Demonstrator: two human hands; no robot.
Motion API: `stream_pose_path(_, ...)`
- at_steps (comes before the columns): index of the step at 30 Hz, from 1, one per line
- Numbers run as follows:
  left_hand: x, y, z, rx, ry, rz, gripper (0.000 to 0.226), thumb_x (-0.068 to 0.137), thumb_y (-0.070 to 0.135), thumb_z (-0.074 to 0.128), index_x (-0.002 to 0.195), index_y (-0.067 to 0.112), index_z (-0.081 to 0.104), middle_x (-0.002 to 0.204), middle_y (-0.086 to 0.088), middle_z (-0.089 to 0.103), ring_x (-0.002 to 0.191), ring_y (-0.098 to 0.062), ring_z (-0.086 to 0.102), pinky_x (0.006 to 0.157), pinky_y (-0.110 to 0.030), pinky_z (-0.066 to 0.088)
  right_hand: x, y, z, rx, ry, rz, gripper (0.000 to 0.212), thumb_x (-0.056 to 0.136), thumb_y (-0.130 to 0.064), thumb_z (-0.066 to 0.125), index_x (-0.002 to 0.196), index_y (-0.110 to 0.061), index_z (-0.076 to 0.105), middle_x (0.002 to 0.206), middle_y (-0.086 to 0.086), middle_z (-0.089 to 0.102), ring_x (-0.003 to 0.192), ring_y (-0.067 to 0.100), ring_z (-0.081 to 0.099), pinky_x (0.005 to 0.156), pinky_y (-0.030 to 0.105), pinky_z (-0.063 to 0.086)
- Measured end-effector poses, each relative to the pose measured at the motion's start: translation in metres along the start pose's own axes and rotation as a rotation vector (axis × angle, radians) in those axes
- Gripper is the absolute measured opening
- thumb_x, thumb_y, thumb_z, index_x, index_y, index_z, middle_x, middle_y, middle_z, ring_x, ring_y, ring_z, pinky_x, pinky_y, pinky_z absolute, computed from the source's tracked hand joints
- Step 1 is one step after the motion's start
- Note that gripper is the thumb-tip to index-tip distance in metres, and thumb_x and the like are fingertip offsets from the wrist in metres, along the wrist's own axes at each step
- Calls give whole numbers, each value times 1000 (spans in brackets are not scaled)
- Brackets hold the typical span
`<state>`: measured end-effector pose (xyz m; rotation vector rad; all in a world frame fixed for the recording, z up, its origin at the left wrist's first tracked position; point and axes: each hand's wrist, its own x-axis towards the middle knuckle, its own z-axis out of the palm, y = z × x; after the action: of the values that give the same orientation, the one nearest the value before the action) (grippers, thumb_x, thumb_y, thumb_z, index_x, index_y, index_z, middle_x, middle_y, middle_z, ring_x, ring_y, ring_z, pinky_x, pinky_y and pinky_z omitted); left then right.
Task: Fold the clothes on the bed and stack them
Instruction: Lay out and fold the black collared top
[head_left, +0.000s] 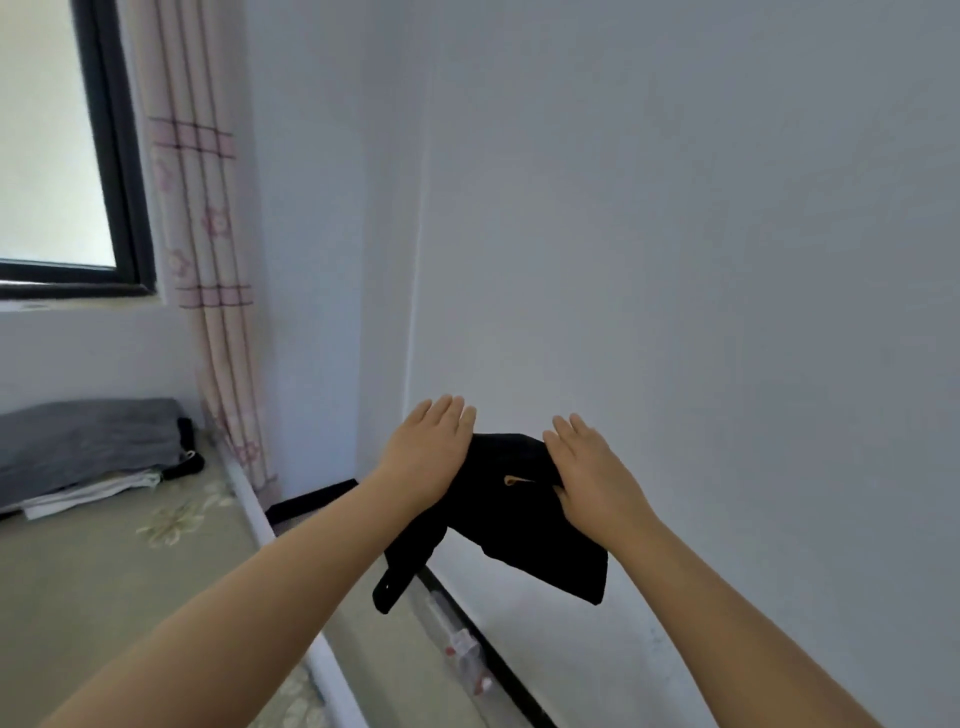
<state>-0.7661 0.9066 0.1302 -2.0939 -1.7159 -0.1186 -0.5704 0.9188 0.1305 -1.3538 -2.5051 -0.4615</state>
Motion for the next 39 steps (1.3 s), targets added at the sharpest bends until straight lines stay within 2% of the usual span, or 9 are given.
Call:
stream_pose_path(2, 33, 6, 25, 8, -33, -52, 56, 98, 10, 26, 144, 1, -4, 154, -17, -2, 142, -27, -3, 114, -36, -3, 26, 26, 27, 12, -41, -18, 51, 97, -9, 32, 145, -6, 15, 155, 9, 7, 143, 24, 1, 115, 30, 2)
stream_pose_path(4, 63, 10, 48, 12, -61, -113, 55, 98, 10, 24, 144, 0, -5, 154, -17, -2, 142, -28, -3, 114, -36, -3, 55, 51, 52, 26, -67, -51, 53, 98, -9, 28, 146, -6, 7, 155, 10, 0, 143, 24, -4, 115, 29, -3)
stream_pose_path(10, 133, 14, 94, 25, -138, -312, 54, 99, 10, 24, 145, 1, -3, 154, -16, 0, 143, -26, -1, 114, -34, -2, 137, 111, 114, 104, -61, -262, 53, 99, -8, 25, 146, -4, 0, 155, 12, -3, 143, 24, -4, 115, 28, -4)
stream_pose_path(15, 151, -4, 124, 79, -235, -450, 55, 98, 10, 23, 145, 2, -4, 154, -15, -1, 143, -26, -1, 114, -33, -5, 199, 112, 155, 172, -44, -428, 54, 98, -8, 24, 145, -2, -1, 155, 15, -2, 143, 25, -4, 115, 30, -4)
stream_pose_path(23, 106, -98, 160, 165, -401, -732, 55, 98, 8, 23, 145, 2, -4, 155, -14, -1, 143, -24, -2, 115, -33, -4, 293, 0, 211, 374, -105, -750, 57, 96, -4, 28, 145, -2, -1, 155, 14, -2, 143, 23, -3, 114, 27, -4)
stream_pose_path(27, 90, -173, 173, 136, -459, -806, 57, 96, 5, 28, 145, 4, 0, 155, -12, 2, 143, -22, 1, 114, -29, -1, 355, -71, 228, 417, -148, -871, 60, 95, -3, 32, 145, -2, -1, 155, 14, -2, 143, 25, -3, 117, 33, -1)
stream_pose_path(33, 84, -296, 194, 129, -506, -887, 59, 97, 6, 31, 146, 6, -2, 155, -10, 0, 143, -20, 0, 114, -29, 0, 456, -163, 236, 446, -186, -989, 61, 95, -7, 37, 145, -1, 3, 155, 14, 2, 143, 25, -2, 115, 29, 0)
stream_pose_path(39, 114, -416, 237, 168, -492, -944, 58, 98, 10, 30, 146, 6, -3, 155, -10, 0, 143, -19, 0, 115, -29, 1, 571, -232, 263, 468, -224, -1007, 63, 97, -12, 39, 145, -1, 0, 155, 15, 0, 143, 25, -2, 116, 31, 1)
